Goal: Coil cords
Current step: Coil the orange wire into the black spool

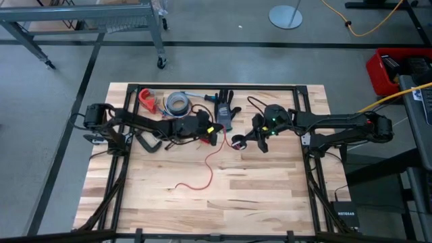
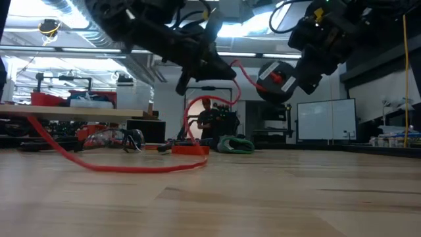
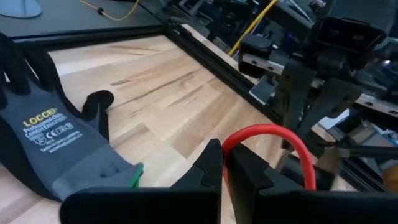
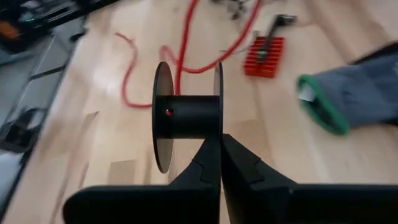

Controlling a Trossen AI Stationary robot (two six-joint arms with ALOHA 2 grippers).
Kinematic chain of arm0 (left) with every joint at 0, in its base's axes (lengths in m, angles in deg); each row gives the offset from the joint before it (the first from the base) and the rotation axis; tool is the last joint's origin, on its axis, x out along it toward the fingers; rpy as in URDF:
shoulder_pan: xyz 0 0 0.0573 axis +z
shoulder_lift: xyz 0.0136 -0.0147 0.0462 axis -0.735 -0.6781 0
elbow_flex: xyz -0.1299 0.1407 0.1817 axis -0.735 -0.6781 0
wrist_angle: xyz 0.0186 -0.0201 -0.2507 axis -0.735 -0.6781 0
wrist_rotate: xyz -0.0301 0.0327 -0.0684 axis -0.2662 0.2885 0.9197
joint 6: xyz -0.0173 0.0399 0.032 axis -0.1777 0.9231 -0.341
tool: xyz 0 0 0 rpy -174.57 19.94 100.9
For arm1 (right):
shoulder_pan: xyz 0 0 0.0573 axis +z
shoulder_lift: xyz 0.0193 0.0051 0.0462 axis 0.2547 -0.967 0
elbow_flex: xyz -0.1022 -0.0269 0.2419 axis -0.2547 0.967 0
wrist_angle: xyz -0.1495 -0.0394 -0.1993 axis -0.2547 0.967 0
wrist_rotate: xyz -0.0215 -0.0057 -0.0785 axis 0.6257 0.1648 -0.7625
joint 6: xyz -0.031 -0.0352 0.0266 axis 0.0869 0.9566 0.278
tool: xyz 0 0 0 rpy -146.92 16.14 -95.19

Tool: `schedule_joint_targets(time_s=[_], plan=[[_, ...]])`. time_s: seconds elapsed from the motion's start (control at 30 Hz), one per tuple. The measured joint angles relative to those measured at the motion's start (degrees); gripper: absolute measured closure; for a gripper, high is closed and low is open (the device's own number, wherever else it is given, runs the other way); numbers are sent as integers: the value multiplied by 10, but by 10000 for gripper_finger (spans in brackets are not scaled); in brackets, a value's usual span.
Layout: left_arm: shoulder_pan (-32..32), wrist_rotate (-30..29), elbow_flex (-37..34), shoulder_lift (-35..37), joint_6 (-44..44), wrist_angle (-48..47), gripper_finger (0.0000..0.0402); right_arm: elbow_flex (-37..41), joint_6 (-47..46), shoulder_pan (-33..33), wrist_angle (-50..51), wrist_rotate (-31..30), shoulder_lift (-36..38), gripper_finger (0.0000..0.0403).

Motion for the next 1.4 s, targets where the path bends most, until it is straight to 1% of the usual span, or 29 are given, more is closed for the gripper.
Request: schedule_joint_targets(time_s=[0.13, 0.3, 0.4, 0.5, 0.67, 0.77, 0.97, 1.03, 1.3, 1.4], plan=[[11, 0, 39, 0, -11, -75, 401, 0, -32, 0, 4, -73, 0, 402], [23, 1, 78, 0, -46, -190, 401, 0, -50, 0, 4, -156, 0, 402], [32, 3, 89, 0, -59, -241, 401, 0, -51, 0, 4, -176, 0, 402], [47, 3, 92, 0, -78, -269, 401, 0, -51, 0, 4, -173, 0, 402], [82, 3, 93, 0, -127, -272, 401, 0, -50, 0, 3, -175, 0, 402], [97, 4, 93, 0, -157, -258, 401, 0, -50, 0, 2, -204, 0, 402], [111, 22, 93, 0, -182, -195, 401, 0, -53, 0, 2, -288, 0, 402], [114, 24, 93, 0, -190, -178, 401, 0, -54, 0, 2, -303, 0, 402], [120, 23, 93, 0, -248, -170, 401, 0, -50, 0, 0, -315, -2, 402], [119, 21, 93, 0, -269, -168, 401, 0, -48, 5, -12, -336, -17, 402]])
